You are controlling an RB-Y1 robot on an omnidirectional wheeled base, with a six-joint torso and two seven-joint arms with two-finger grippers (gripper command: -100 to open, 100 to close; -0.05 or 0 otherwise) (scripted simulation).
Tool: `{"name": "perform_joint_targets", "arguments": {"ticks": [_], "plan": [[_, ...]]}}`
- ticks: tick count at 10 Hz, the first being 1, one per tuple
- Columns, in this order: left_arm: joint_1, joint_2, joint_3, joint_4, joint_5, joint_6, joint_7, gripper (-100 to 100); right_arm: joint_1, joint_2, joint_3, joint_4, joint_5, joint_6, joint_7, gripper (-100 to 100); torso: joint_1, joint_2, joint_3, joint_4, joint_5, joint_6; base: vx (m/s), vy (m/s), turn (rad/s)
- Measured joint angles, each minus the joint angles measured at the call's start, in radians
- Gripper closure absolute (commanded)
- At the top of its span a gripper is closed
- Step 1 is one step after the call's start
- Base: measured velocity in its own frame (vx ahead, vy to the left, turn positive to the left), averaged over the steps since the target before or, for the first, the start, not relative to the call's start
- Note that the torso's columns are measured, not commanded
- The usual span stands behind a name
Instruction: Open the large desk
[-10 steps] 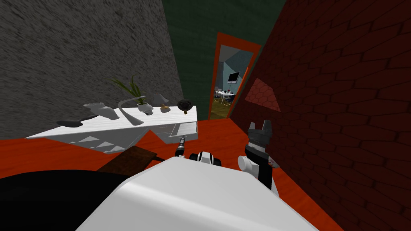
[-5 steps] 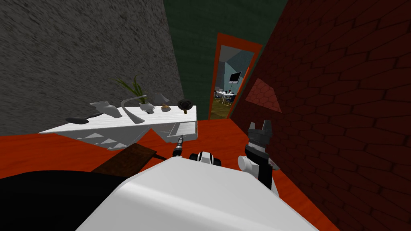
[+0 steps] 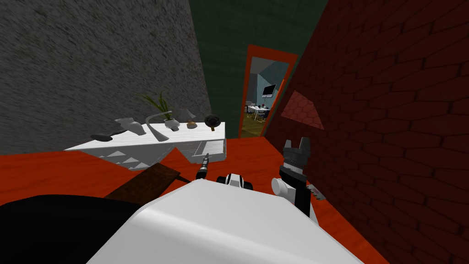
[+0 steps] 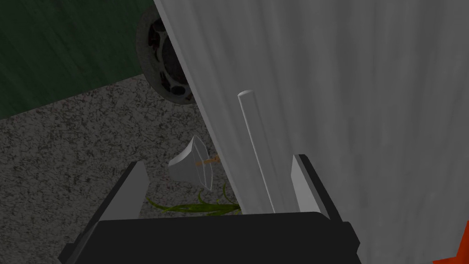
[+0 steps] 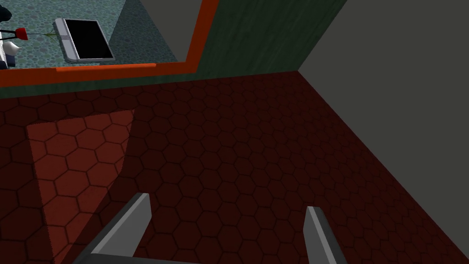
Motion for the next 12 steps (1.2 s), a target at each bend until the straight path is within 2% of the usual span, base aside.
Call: {"name": "perform_joint_targets", "arguments": {"ticks": [4, 9, 12], "plan": [[0.037, 0.000, -0.011, -0.104, -0.017, 0.055, 0.025, -100, 0.000, 0.000, 0.000, 0.000, 0.000, 0.000, 0.000, 0, -0.001, 0.003, 0.002, 0.002, -0.002, 0.000, 0.012, -0.013, 0.038], [0.120, -0.004, -0.034, -0.274, -0.053, 0.163, 0.071, -100, 0.000, 0.000, 0.000, 0.000, 0.000, 0.000, 0.000, 0, -0.006, 0.008, 0.003, 0.007, -0.006, 0.000, 0.015, -0.024, 0.058], [0.150, 0.001, -0.046, -0.344, -0.072, 0.217, 0.098, -100, 0.000, 0.000, 0.000, 0.000, 0.000, 0.000, 0.000, 0, -0.008, 0.011, 0.005, 0.008, -0.009, -0.001, 0.012, -0.017, 0.040]]}}
